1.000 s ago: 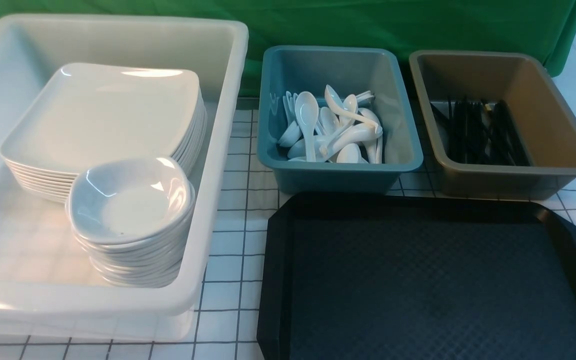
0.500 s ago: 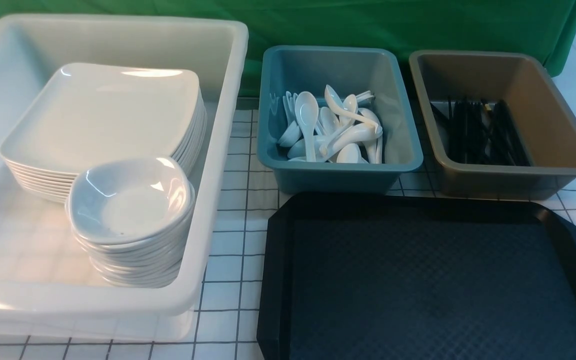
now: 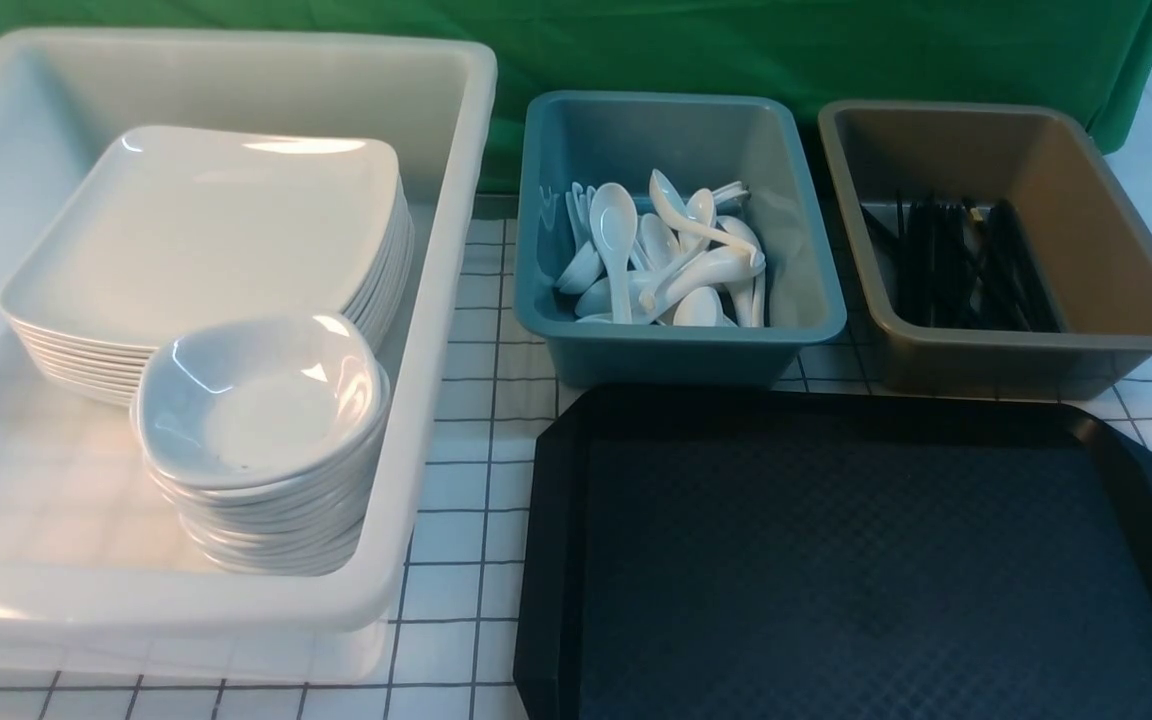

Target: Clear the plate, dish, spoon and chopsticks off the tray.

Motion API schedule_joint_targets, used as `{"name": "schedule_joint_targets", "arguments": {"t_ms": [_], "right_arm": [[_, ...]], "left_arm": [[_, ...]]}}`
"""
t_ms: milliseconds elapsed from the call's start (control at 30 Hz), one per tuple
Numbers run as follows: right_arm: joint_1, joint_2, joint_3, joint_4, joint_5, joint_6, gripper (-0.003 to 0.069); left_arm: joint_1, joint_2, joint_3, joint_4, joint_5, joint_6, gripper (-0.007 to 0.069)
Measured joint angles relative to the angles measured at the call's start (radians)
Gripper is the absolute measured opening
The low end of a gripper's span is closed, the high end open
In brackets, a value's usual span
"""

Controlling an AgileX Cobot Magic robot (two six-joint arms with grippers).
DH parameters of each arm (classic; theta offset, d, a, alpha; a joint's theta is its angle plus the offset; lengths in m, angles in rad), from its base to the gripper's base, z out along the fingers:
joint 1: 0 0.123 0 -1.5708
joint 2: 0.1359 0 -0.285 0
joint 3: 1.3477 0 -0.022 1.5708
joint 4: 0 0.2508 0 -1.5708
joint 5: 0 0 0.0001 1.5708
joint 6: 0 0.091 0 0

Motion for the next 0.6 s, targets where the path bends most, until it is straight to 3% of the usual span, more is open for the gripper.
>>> {"name": "schedule_joint_targets", "arguments": {"t_ms": [133, 600], "right_arm": [[0.000, 0.000, 0.000, 0.000, 0.000, 0.000, 0.0223], [0.000, 0.000, 0.000, 0.000, 0.000, 0.000, 0.0239]], "left_arm": [[0.058, -0.043, 0.014, 0.026, 0.006, 0.016, 0.0021], [0.062, -0.055, 0.099, 0.056, 0.023, 0.023, 0.0021]]}}
